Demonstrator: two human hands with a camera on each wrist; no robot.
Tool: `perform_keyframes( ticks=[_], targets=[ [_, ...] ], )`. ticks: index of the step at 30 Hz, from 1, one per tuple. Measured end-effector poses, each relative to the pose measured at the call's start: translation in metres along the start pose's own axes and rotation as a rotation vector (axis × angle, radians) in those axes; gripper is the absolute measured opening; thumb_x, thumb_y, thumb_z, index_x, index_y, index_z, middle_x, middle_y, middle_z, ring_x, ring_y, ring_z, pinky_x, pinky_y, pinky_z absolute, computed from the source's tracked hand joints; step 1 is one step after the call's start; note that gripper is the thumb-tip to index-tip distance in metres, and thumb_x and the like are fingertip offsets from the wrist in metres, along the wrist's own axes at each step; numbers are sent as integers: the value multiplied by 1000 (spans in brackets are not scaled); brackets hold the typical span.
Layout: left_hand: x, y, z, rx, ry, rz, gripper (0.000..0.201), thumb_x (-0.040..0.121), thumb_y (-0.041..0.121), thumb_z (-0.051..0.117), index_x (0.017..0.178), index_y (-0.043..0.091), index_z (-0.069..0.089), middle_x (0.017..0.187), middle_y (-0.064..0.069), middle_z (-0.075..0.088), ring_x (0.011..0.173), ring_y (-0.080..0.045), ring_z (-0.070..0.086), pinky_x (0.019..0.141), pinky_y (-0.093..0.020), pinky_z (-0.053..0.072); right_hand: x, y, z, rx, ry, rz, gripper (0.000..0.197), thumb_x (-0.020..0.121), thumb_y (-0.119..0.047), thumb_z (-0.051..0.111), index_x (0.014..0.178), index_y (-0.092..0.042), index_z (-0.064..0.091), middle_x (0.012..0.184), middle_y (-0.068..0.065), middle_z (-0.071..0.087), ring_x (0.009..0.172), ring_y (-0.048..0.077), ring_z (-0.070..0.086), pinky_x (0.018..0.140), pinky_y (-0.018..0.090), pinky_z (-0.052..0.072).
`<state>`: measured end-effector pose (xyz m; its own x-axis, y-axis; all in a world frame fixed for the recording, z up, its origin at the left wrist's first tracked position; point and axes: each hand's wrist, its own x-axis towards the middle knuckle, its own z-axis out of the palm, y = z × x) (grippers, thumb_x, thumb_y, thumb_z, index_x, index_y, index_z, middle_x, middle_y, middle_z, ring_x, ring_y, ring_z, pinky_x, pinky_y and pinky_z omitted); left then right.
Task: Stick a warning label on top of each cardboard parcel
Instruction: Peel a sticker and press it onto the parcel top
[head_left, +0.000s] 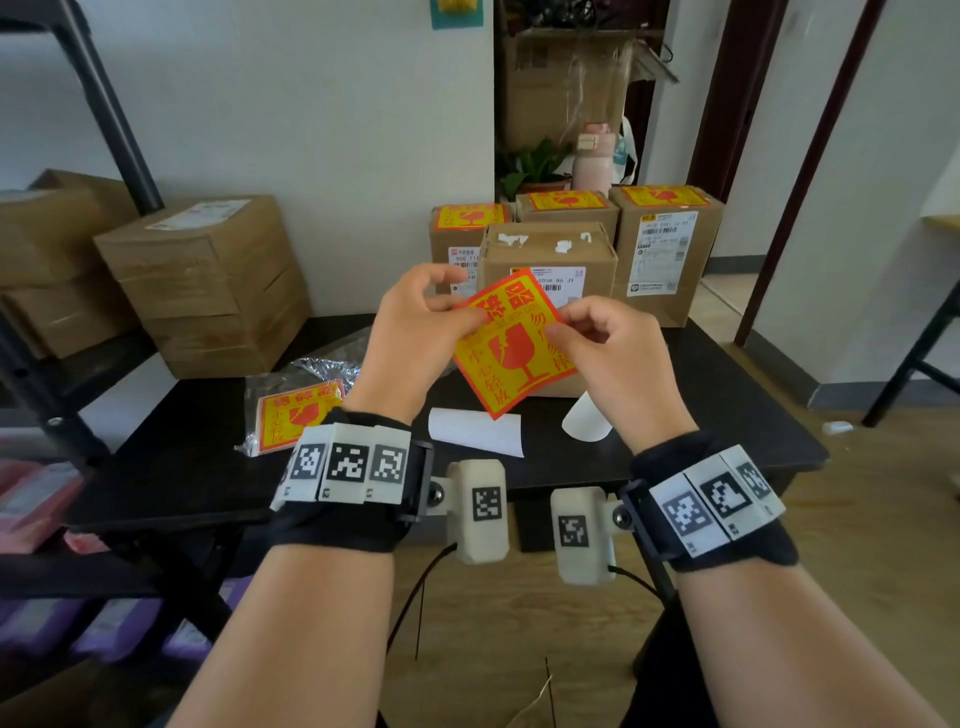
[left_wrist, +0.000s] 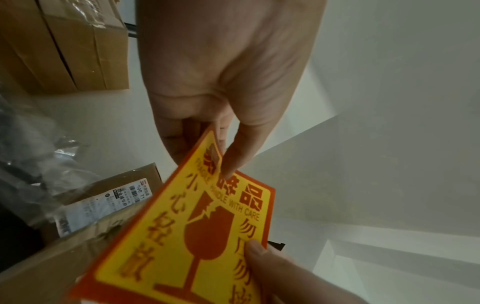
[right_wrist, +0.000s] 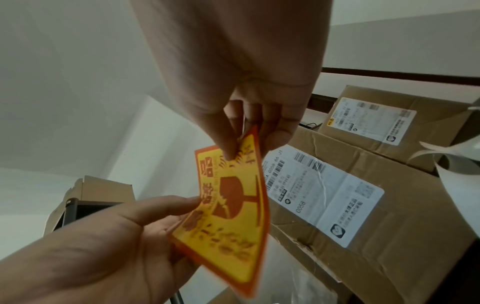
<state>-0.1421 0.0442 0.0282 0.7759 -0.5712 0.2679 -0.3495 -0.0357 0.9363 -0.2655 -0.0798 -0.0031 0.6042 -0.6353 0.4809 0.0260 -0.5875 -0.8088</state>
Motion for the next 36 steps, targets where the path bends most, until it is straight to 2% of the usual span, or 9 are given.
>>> perform_keyframes(
  ticks=[6, 11, 13, 17, 19, 24, 27, 31, 36],
  targets=[
    [11, 9, 5, -42, 34, 23, 58, 84, 20, 73, 135, 22, 45, 119, 5, 61, 107, -10, 61, 72, -18, 48, 15, -7, -3, 51, 120, 12, 8, 95, -21, 62, 96, -19, 70, 90, -7, 70, 87, 4, 66, 71, 14, 52],
    [25, 12, 6, 51, 7, -38, 49, 81, 30, 75, 125, 16, 57, 111, 0, 66, 102, -14, 64, 84, -29, 52, 35, -10, -8, 189, 238, 75, 5, 90, -20, 67, 89, -23, 71, 88, 0, 73, 90, 16, 70, 85, 40, 58],
    [29, 13, 9, 52, -11, -47, 37, 83, 26, 74, 115, 14, 61, 104, -3, 68, 93, -16, 67, 82, -31, 55, 41, -12, -10, 221, 255, 91, 5, 89, -20, 67, 90, -23, 71, 89, 1, 73, 91, 18, 70, 87, 43, 57],
    [37, 19, 14, 24, -9, -20, 9, 87, 10, 68, 94, 14, 63, 92, -7, 72, 74, -15, 68, 73, -32, 58, 49, -13, -12, 238, 242, 103, 6, 91, -19, 66, 91, -24, 71, 92, 0, 73, 92, 15, 70, 87, 37, 57],
    [42, 21, 15, 12, 21, -18, 10, 86, 9, 68, 93, 13, 63, 90, -8, 72, 77, -20, 70, 76, -36, 58, 54, -13, -14, 236, 230, 100, 9, 91, -17, 66, 89, -25, 70, 91, -2, 73, 91, 13, 70, 83, 32, 57],
    [58, 27, 17, 6, 5, 5, 12, 86, 10, 70, 96, 7, 64, 82, -5, 70, 66, -11, 65, 63, -21, 56, 63, -12, -20, 155, 232, 64, 12, 91, -13, 64, 94, -23, 69, 90, -5, 73, 87, 7, 69, 74, 20, 55],
    [67, 35, 21, 10, -8, 17, 8, 86, 9, 69, 93, 6, 66, 79, -5, 69, 62, -10, 63, 62, -21, 55, 73, -11, -22, 121, 246, 49, 15, 91, -9, 63, 95, -22, 68, 85, -11, 70, 78, -5, 66, 65, 12, 52],
    [80, 43, 26, 38, 11, 50, 4, 85, 8, 69, 83, 9, 66, 79, -9, 69, 64, -13, 63, 72, -29, 57, 90, -6, -23, 28, 258, 52, 25, 91, -15, 64, 115, -22, 68, 97, -3, 72, 90, 11, 69, 80, 34, 59],
    [99, 44, 32, 117, 39, 72, 13, 80, 16, 75, 87, 8, 68, 84, -6, 72, 69, -15, 64, 73, -33, 55, 108, 1, -24, -50, 279, 59, 30, 90, -16, 64, 118, -23, 66, 94, -2, 72, 88, 15, 69, 84, 40, 58]
  ],
)
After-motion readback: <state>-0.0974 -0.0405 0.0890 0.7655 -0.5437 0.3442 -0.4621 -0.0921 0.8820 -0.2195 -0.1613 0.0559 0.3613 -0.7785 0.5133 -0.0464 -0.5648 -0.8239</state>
